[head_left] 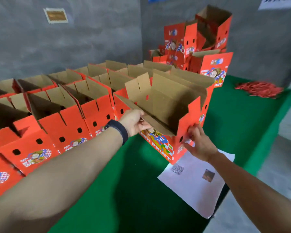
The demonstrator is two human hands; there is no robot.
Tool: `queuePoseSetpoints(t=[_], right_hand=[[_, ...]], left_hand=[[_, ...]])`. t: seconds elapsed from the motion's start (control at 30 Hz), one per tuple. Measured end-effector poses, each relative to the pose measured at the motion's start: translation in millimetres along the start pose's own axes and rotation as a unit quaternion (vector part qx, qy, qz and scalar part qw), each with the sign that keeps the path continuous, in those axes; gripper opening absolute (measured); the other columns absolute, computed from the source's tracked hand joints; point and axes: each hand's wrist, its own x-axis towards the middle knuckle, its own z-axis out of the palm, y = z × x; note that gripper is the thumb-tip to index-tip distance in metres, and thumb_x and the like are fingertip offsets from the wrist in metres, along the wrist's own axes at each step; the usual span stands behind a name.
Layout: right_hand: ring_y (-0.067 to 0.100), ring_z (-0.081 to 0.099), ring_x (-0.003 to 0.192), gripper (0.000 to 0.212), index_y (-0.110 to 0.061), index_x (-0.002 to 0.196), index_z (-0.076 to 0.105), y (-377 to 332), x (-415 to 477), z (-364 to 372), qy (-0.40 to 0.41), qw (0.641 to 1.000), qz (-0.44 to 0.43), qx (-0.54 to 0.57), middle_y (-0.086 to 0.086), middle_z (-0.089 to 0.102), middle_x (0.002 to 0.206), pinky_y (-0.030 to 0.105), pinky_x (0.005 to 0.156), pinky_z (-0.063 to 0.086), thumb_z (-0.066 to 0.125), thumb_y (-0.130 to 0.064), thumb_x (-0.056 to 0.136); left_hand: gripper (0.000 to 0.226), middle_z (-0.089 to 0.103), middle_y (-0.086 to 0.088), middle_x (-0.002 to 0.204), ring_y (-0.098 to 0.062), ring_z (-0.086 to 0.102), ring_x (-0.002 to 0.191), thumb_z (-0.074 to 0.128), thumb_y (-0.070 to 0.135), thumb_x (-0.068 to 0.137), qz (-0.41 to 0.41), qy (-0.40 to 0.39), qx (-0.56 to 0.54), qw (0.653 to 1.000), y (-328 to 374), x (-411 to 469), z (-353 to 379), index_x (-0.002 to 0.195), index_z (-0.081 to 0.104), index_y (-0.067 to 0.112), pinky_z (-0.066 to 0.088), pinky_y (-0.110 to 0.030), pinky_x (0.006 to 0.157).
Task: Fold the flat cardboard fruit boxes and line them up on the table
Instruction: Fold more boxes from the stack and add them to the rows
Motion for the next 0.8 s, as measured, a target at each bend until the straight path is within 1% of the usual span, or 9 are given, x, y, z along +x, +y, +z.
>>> queuePoseSetpoints(t=[0.1, 0.17, 0.27, 0.33, 0.4, 0.53, 0.63, 0.7, 0.8], right_hand=[[0.041, 0.06, 0.08, 0.046, 0.003, 0.113, 0.049, 19, 15, -2, 0.034, 0.999, 0.033, 0.002, 0.02, 0.043, 0.118, 0.046, 0.071, 0.05, 0.075, -0.008, 0.077], [0.041, 0.06, 0.087, 0.051, 0.003, 0.119, 0.047, 23, 21, 4, 0.052, 0.997, 0.059, 0.016, 0.019, 0.043, 0.12, 0.044, 0.072, 0.05, 0.073, -0.004, 0.075], [0.041, 0.058, 0.106, 0.068, 0.006, 0.123, 0.044, 25, 17, 25, 0.033, 0.995, 0.086, 0.048, 0.022, 0.04, 0.132, 0.047, 0.082, 0.052, 0.082, -0.01, 0.069], [0.04, 0.051, 0.12, 0.079, 0.005, 0.124, 0.041, 23, 14, 40, 0.044, 0.99, 0.12, 0.066, 0.022, 0.036, 0.139, 0.045, 0.088, 0.05, 0.088, -0.019, 0.065], [0.036, 0.05, 0.12, 0.086, 0.001, 0.127, 0.039, 19, 16, 50, 0.062, 0.982, 0.165, 0.067, 0.017, 0.034, 0.144, 0.045, 0.087, 0.05, 0.089, -0.026, 0.063], [0.036, 0.059, 0.098, 0.082, -0.002, 0.123, 0.037, 15, 28, 55, 0.086, 0.976, 0.184, 0.083, 0.012, 0.043, 0.129, 0.039, 0.071, 0.049, 0.088, -0.024, 0.062], [0.031, 0.058, 0.088, 0.079, -0.001, 0.113, 0.04, 19, 35, 54, 0.096, 0.977, 0.173, 0.078, 0.011, 0.045, 0.119, 0.032, 0.067, 0.044, 0.091, -0.024, 0.057], [0.029, 0.056, 0.088, 0.079, -0.001, 0.11, 0.041, 24, 37, 54, 0.098, 0.977, 0.176, 0.069, 0.012, 0.045, 0.118, 0.031, 0.068, 0.043, 0.092, -0.025, 0.054], [0.031, 0.055, 0.091, 0.076, 0.001, 0.106, 0.042, 33, 45, 53, 0.111, 0.975, 0.18, 0.073, 0.015, 0.045, 0.115, 0.034, 0.069, 0.045, 0.093, -0.02, 0.054]], left_hand=[[0.024, 0.061, -0.017, 0.099, -0.027, 0.066, 0.076, 0.036, 0.009, 0.102, 0.002, -0.019, -0.004, 1.0, 3, 21, 23, 0.118, 0.051, -0.001, 0.052, -0.047, 0.087], [0.046, 0.052, -0.015, 0.126, -0.037, 0.061, 0.1, 0.038, 0.024, 0.103, 0.014, -0.025, 0.016, 0.999, 1, 33, 33, 0.146, 0.025, 0.013, 0.054, -0.045, 0.083], [0.072, 0.035, -0.01, 0.14, -0.031, 0.057, 0.101, 0.041, 0.006, 0.099, 0.159, -0.007, 0.255, 0.954, -14, 42, 37, 0.152, -0.002, 0.032, 0.057, -0.026, 0.071], [0.079, 0.014, -0.011, 0.152, -0.028, 0.059, 0.1, 0.042, -0.008, 0.093, 0.221, -0.019, 0.397, 0.891, -17, 45, 36, 0.152, 0.008, 0.032, 0.053, -0.015, 0.064], [0.08, 0.008, -0.008, 0.152, -0.032, 0.065, 0.095, 0.043, -0.011, 0.091, 0.197, -0.035, 0.459, 0.866, -15, 45, 38, 0.151, 0.015, 0.033, 0.056, -0.031, 0.075], [0.085, 0.003, -0.006, 0.15, -0.036, 0.067, 0.088, 0.042, -0.014, 0.089, 0.229, -0.054, 0.504, 0.831, -8, 49, 40, 0.15, 0.013, 0.037, 0.055, -0.045, 0.079], [0.075, -0.014, 0.003, 0.156, -0.028, 0.061, 0.111, 0.047, -0.011, 0.089, 0.26, -0.074, 0.551, 0.789, 2, 56, 44, 0.148, 0.028, 0.031, 0.057, -0.039, 0.078], [0.063, -0.009, 0.005, 0.159, -0.022, 0.043, 0.132, 0.049, -0.008, 0.088, 0.289, -0.082, 0.568, 0.766, 10, 63, 50, 0.141, 0.04, 0.024, 0.053, -0.033, 0.089], [0.052, 0.02, -0.001, 0.157, -0.022, 0.03, 0.14, 0.048, -0.004, 0.089, 0.304, -0.098, 0.588, 0.743, 19, 73, 58, 0.137, 0.044, 0.017, 0.033, -0.028, 0.106]])
